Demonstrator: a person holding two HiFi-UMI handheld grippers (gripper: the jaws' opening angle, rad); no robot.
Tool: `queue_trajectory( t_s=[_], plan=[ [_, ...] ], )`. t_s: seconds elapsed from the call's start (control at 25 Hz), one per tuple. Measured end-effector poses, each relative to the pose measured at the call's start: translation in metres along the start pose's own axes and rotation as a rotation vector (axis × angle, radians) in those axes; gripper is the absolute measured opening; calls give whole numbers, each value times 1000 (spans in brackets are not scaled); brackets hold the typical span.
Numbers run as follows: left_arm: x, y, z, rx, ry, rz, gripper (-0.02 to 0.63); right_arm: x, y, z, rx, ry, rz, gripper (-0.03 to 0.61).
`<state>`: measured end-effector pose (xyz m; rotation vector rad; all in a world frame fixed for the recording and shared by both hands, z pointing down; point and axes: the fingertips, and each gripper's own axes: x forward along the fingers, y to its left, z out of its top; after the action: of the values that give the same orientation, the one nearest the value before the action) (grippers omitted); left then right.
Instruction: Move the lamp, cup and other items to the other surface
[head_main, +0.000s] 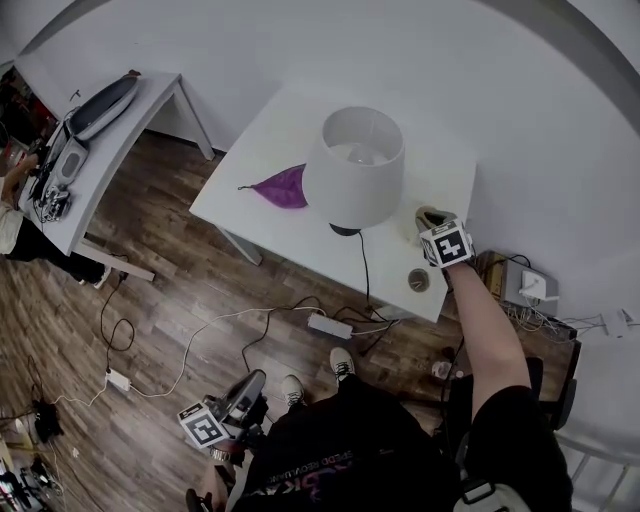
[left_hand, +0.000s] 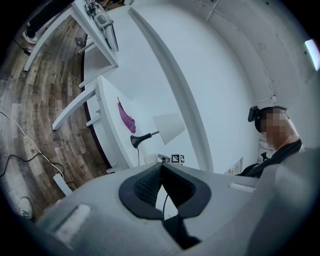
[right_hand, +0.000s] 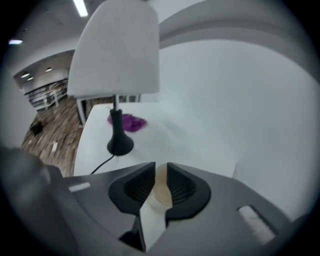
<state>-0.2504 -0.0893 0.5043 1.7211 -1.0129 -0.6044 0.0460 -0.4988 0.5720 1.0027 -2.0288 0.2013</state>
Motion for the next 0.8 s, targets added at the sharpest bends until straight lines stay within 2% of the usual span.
queue_trajectory(
  t_s=[0.04, 0.12, 0.2, 0.4, 0.56, 0.8],
  plan=[
    [1, 1, 1, -5, -5, -2, -8, -8, -2, 0, 76, -55, -43, 63],
    [6, 4, 5, -9, -6, -2, -8, -22, -3, -11, 230, -131, -138, 80],
    [13, 4, 7, -22, -3, -10, -8, -25, 2, -31, 348, -145, -198, 89],
    [26, 4, 11, 0, 34, -6, -8, -5, 16, -48, 578, -134, -212, 112],
    [31, 3, 15, 1, 40, -9, -8, 0, 23, -47, 663, -126, -245, 149],
    [23, 7, 17, -15, 30, 8, -8, 13, 27, -63, 739, -71, -268, 156]
  ],
)
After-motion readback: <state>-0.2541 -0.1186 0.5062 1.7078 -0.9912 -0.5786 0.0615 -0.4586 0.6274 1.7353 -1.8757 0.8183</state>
